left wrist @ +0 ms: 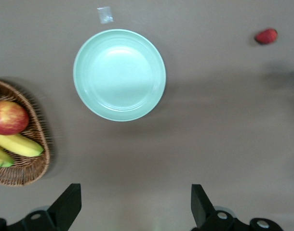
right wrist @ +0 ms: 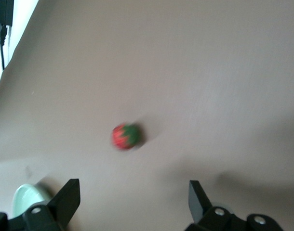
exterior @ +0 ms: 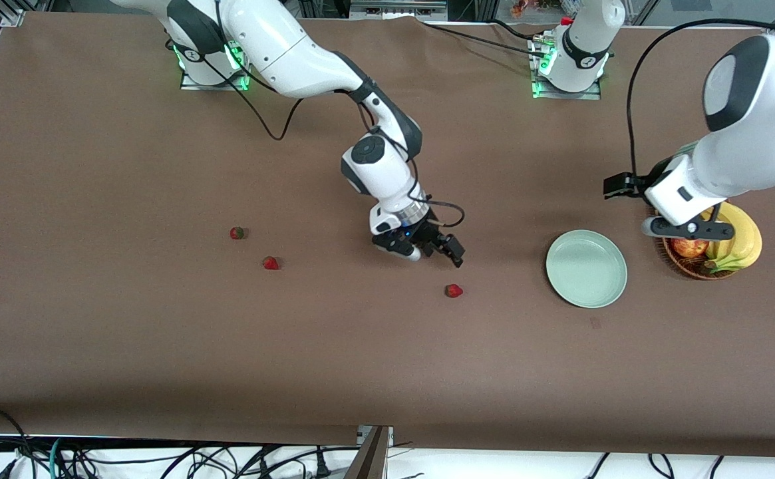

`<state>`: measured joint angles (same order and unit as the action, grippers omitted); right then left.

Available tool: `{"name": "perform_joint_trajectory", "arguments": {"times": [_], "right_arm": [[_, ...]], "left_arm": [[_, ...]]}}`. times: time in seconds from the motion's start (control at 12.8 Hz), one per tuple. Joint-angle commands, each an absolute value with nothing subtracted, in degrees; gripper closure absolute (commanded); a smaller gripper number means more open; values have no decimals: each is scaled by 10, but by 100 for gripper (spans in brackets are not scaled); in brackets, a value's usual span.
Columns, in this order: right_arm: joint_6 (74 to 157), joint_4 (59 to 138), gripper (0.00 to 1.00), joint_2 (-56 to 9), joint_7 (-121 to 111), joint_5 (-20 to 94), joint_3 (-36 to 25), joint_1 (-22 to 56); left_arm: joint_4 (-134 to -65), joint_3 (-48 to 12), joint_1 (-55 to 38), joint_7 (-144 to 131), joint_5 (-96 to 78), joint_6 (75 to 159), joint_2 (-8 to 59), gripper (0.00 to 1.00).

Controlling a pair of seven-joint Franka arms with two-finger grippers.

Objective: Collect all strawberries into plate
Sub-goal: 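Grasp the set-down strawberry with the left gripper while the right gripper grasps another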

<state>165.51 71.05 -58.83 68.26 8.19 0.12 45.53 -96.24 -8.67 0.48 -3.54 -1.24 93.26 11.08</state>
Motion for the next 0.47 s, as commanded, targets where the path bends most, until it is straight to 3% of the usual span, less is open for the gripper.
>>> {"name": "perform_joint_trajectory", "arguments": {"times": [0.0,0.23,0.39], "right_arm": [[1565,708,1,-563,574,79,4,416],[1500,706,1,-548,458,85,25,332],[1455,704,1,-529,412,82,27,300]], "left_arm": [[-899,-86,-23,-61,-40,945,215,0],[-787,-85,-61,-192,-60,954,333,0],[-768,-85,-94,-317,-56,1031,380,0]]}}
